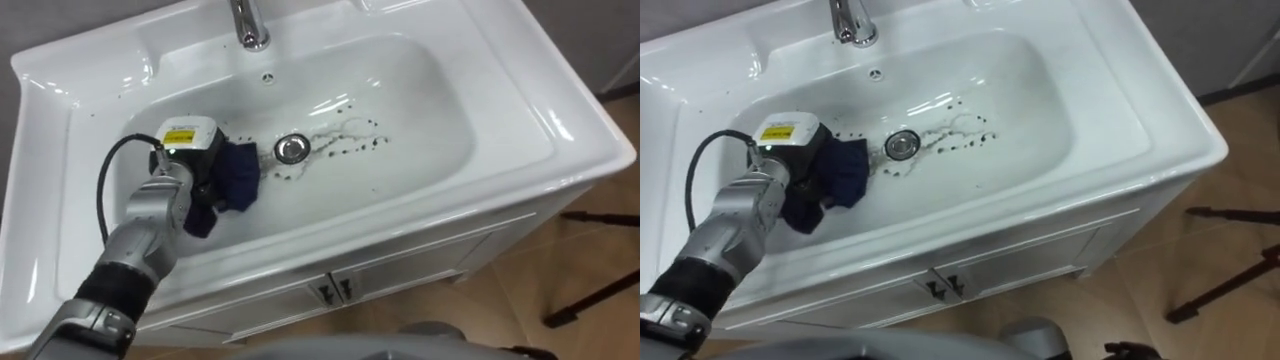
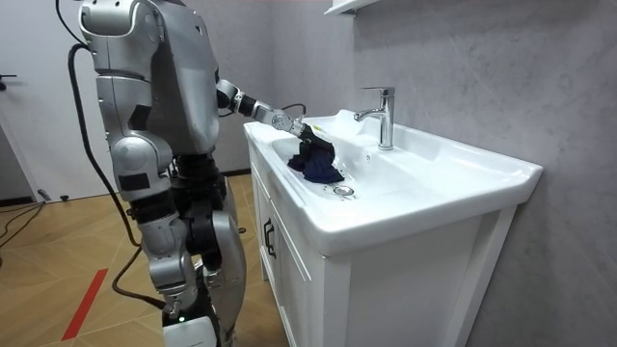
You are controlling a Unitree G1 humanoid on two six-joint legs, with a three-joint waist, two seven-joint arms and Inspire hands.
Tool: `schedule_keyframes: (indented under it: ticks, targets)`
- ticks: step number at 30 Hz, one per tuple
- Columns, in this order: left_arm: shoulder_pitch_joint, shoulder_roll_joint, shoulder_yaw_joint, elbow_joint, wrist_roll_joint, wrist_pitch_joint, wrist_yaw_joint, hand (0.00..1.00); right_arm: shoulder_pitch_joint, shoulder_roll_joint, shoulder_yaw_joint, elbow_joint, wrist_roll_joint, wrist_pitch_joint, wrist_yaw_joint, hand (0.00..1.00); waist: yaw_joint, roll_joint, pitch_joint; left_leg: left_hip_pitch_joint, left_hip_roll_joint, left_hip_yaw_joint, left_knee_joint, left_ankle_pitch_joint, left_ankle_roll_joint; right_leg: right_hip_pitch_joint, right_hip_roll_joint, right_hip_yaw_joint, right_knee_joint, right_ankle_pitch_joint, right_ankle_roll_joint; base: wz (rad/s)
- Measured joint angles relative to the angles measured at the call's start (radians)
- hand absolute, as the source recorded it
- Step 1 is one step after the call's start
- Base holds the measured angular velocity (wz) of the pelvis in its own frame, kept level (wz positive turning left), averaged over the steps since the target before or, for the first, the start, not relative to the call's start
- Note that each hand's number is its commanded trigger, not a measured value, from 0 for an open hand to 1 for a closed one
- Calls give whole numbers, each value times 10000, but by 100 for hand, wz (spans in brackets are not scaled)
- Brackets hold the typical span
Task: Wipe basin
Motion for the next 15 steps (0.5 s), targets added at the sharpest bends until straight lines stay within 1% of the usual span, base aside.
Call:
schedule_keyframes:
  ticks: [1,2,3,4,5,6,7,9,10,11,12,13,14,15]
  targets:
    - [-8,-26,-16,-13,-1,13,11,100,-25,0,4,9,20,24,2,0,-44,-16,-8,-5,-2,0,3,0,0,-32,2,25,20,-7,6,0]
    - [-66,-78,-25,-9,-17,24,22,100,-106,1,8,22,50,27,1,0,-128,-52,9,-16,-7,1,4,0,0,-102,-2,54,82,-15,14,0]
    - [-158,-171,-36,57,-139,25,59,100,-85,5,58,6,53,20,-8,0,-174,-105,44,-16,-14,-2,-6,0,0,-108,-7,65,104,-15,15,0]
    - [-205,-231,-46,124,-247,20,129,100,-90,15,61,-14,54,10,-11,0,-180,-136,56,-20,-16,-1,-13,0,0,-104,-7,75,112,-16,18,-5]
    - [-211,-356,-45,149,-422,7,250,100,-72,48,66,-13,53,-7,-31,0,-209,-207,51,-26,-19,1,-6,0,0,-106,-6,96,114,-18,21,0]
    - [-226,-521,-93,165,-783,13,378,100,-77,62,63,0,52,3,-55,0,-327,-265,41,-12,-29,3,-6,0,0,-108,-11,98,100,-21,27,4]
    - [-264,-575,-150,197,-950,9,430,100,-84,61,59,16,51,15,-60,0,-392,-280,44,-10,-33,4,-14,0,0,-110,-12,95,99,-21,36,5]
    - [-515,-874,-206,320,-1844,-22,433,100,-85,69,55,120,41,21,-90,0,-452,-334,40,-71,-43,24,-9,0,0,-152,-28,106,109,-10,56,-2]
    - [-557,-929,-219,329,-2059,-72,410,100,-93,71,55,140,40,30,-88,0,-472,-350,31,-83,-43,37,-5,0,0,-188,-28,121,130,-10,56,-9]
    - [-674,-1017,-248,450,-2509,-227,402,100,-110,91,56,150,35,29,-77,0,-501,-387,37,-137,-36,83,-1,0,0,-255,-21,173,204,-11,56,-12]
    - [-841,-1087,-319,610,-2942,-284,423,100,-131,110,64,134,46,30,-67,0,-557,-442,70,-185,-26,123,6,0,0,-291,-19,188,269,-11,55,-9]
    - [-926,-1111,-339,641,-3137,-289,407,100,-142,119,69,130,78,39,-49,0,-607,-477,87,-210,-25,127,20,0,0,-322,-22,182,293,-11,55,-4]
    - [-1172,-1141,-421,761,-3451,-325,394,100,-192,124,73,127,160,46,7,0,-638,-519,78,-348,-20,176,51,0,0,-500,-28,193,386,-13,54,0]
    - [-1431,-1235,-502,915,-3690,-379,380,100,-290,127,78,133,331,44,72,0,-703,-573,105,-430,-12,232,77,0,1,-647,-42,188,470,-12,52,0]
